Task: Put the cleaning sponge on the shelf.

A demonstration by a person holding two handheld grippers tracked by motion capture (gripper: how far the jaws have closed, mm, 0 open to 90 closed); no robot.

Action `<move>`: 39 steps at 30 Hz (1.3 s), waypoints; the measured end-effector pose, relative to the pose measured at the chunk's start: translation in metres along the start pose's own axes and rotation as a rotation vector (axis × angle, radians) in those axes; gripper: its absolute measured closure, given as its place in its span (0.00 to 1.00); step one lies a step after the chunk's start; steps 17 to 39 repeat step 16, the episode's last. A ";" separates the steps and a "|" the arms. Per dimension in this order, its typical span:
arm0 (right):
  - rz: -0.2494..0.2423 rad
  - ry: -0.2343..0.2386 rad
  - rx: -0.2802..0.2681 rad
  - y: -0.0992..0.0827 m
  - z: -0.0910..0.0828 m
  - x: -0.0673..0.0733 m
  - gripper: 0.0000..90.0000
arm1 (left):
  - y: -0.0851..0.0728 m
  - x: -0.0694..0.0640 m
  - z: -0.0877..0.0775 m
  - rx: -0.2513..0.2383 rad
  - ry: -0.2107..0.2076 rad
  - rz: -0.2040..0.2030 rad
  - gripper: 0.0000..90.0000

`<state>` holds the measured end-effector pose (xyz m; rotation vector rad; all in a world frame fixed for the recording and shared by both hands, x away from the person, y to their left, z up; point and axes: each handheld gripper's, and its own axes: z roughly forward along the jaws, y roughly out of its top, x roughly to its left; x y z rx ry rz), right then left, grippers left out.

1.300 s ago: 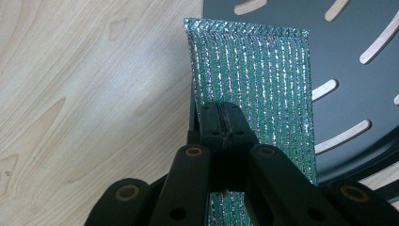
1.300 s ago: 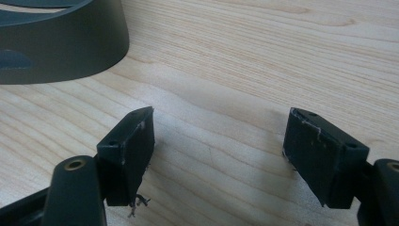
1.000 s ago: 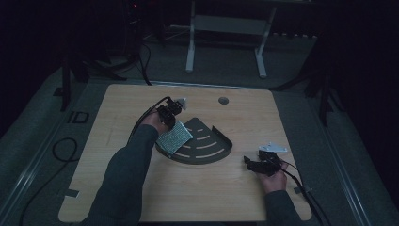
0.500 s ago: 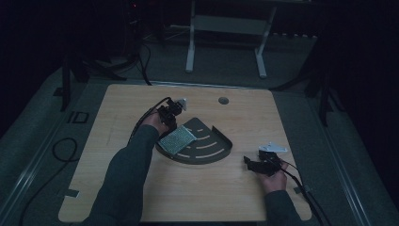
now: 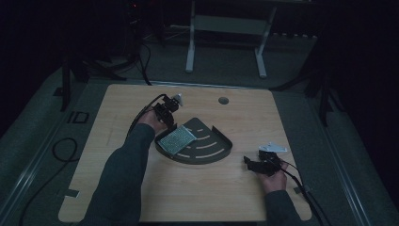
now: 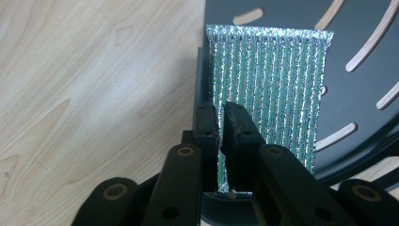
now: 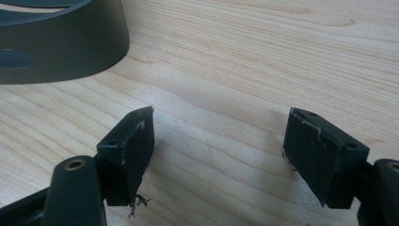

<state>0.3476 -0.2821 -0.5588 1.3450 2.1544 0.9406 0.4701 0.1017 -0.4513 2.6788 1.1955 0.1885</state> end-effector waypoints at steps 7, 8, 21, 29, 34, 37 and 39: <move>0.000 0.000 0.000 0.000 0.000 0.000 0.27 | -0.010 0.007 -0.019 -0.054 -0.015 -0.023 0.80; 0.000 0.000 0.000 0.000 0.000 0.000 0.27 | -0.012 0.008 -0.022 -0.058 -0.009 -0.028 0.77; 0.000 0.000 0.000 0.000 0.000 0.000 0.27 | -0.035 0.017 -0.048 -0.065 0.065 -0.008 0.67; 0.000 0.000 0.000 0.000 0.000 0.000 0.27 | -0.035 0.017 -0.048 -0.065 0.065 -0.008 0.67; 0.000 0.000 0.000 0.000 0.000 0.000 0.27 | -0.035 0.017 -0.048 -0.065 0.065 -0.008 0.67; 0.000 0.000 0.000 0.000 0.000 0.000 0.27 | -0.035 0.017 -0.048 -0.065 0.065 -0.008 0.67; 0.000 0.000 0.000 0.000 0.000 0.000 0.27 | -0.035 0.017 -0.048 -0.065 0.065 -0.008 0.67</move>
